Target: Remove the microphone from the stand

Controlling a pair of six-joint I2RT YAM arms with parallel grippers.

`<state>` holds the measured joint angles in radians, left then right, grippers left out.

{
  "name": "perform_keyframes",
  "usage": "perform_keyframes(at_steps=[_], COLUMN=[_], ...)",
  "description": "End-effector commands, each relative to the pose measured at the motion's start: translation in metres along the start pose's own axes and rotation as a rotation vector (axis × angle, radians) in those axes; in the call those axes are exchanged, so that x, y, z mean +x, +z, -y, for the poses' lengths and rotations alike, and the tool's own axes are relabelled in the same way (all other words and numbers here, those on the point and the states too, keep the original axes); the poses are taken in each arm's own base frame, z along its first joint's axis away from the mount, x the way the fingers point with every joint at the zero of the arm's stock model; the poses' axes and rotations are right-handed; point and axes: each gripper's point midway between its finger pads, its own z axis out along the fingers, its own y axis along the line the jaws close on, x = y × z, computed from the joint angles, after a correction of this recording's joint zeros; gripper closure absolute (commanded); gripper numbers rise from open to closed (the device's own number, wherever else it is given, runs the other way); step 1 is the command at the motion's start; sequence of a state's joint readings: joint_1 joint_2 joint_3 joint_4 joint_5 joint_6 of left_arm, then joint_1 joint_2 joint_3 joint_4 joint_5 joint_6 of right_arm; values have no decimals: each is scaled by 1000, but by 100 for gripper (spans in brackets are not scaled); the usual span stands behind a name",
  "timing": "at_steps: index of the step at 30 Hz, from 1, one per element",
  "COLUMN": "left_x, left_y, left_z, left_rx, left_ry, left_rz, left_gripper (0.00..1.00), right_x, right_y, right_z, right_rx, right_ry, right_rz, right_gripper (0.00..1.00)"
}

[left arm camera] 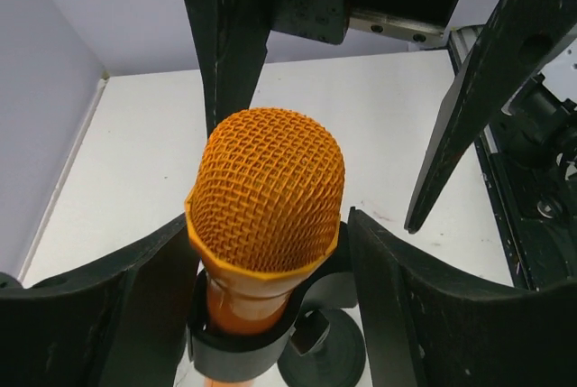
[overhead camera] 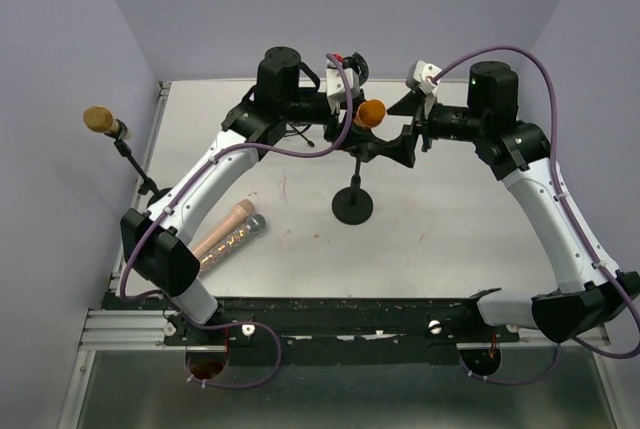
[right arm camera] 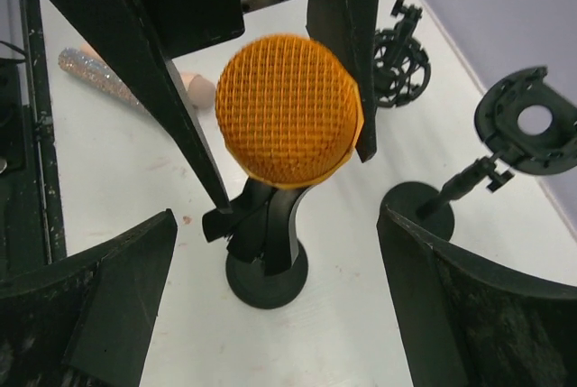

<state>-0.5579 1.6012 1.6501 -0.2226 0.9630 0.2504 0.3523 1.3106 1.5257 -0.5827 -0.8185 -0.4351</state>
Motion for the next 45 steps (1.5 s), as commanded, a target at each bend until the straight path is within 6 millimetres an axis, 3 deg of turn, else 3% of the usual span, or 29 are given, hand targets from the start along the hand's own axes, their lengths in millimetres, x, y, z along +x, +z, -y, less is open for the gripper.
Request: perform_keyframes(at_steps=[1, 4, 10, 14, 17, 20, 23, 25, 28, 33, 41, 45], left_x=[-5, -12, -20, -16, -8, -1, 2, 1, 0, 4, 2, -2], left_y=[12, 14, 3, -15, -24, -24, -19, -12, -5, 2, 11, 17], left_z=[9, 4, -12, -35, -42, -41, -35, -24, -4, 10, 1, 1], left_rx=[75, 49, -131, -408, -502, -513, -471, -399, -264, -85, 48, 100], left_ry=[22, -2, -21, 26, 30, -17, -74, -73, -28, -43, -16, -15], left_rz=[22, 44, 53, 13, -21, -46, -45, -30, 3, 18, -3, -4], left_gripper=[33, 54, 83, 84, 85, 82, 44, 31, 24, 21, 22, 26], right_x=[30, 34, 40, 49, 62, 63, 67, 71, 69, 74, 83, 82], right_y=[-7, -6, 1, 8, 13, 16, 19, 20, 18, 15, 10, 6], right_z=[-12, -11, -4, -1, 1, -2, 0, 1, 1, 0, -11, -12], right_rx=[25, 41, 59, 49, 39, 11, 7, 7, 8, 19, 18, 30], right_ry=[91, 114, 121, 99, 103, 112, 124, 134, 129, 129, 158, 160], right_rz=[-86, -82, -75, -82, -106, -101, -114, -127, -125, -146, -159, -159], right_gripper=[0, 0, 0, 0, 0, 0, 0, 0, 0, 0, 0, 0])
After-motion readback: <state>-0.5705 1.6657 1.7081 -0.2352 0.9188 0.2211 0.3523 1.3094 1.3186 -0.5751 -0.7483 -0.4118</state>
